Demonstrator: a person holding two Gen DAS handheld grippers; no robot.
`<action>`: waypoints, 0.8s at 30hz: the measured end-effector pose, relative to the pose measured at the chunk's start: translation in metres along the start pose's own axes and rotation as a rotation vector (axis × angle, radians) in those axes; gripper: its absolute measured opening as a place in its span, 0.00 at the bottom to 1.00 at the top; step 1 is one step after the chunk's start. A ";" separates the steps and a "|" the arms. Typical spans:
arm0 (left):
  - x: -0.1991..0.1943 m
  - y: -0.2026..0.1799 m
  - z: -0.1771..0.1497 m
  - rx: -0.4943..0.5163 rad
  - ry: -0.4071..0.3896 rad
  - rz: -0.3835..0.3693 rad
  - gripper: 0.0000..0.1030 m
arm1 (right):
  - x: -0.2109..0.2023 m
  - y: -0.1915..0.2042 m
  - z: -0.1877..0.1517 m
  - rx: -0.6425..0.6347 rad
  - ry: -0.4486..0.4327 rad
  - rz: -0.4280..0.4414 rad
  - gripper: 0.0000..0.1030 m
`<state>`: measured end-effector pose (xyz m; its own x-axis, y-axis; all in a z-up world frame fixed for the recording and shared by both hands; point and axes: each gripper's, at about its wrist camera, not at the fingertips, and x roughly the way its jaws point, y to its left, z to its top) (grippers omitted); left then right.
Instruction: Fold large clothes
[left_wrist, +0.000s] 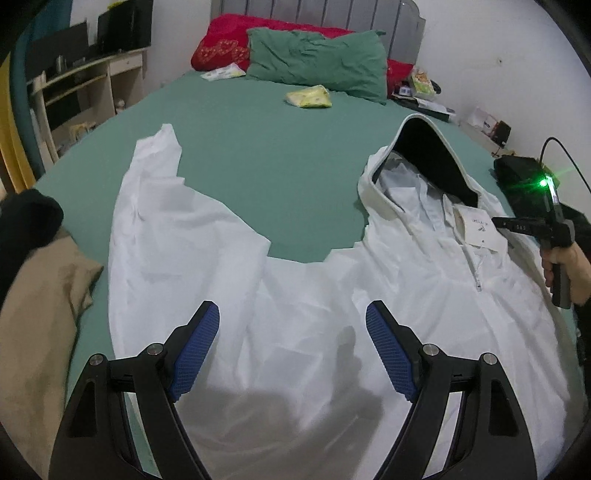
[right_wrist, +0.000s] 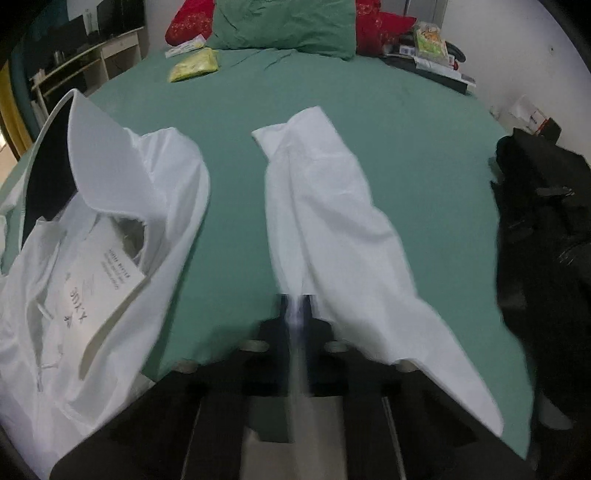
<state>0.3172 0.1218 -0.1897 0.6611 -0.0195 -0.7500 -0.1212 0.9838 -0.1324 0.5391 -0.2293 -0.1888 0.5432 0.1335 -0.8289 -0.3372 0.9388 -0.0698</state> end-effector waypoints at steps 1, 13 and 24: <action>-0.003 -0.002 0.000 0.004 -0.005 -0.008 0.82 | -0.009 -0.002 -0.002 0.004 -0.020 0.008 0.02; -0.081 -0.035 -0.011 0.055 -0.067 -0.083 0.82 | -0.169 0.071 -0.125 -0.085 0.037 0.236 0.02; -0.085 -0.015 -0.031 0.015 -0.039 -0.060 0.82 | -0.167 0.106 -0.161 -0.065 0.077 0.184 0.45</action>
<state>0.2400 0.1035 -0.1441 0.6953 -0.0715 -0.7151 -0.0696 0.9837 -0.1660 0.2887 -0.2032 -0.1468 0.4085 0.2735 -0.8708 -0.4753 0.8782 0.0529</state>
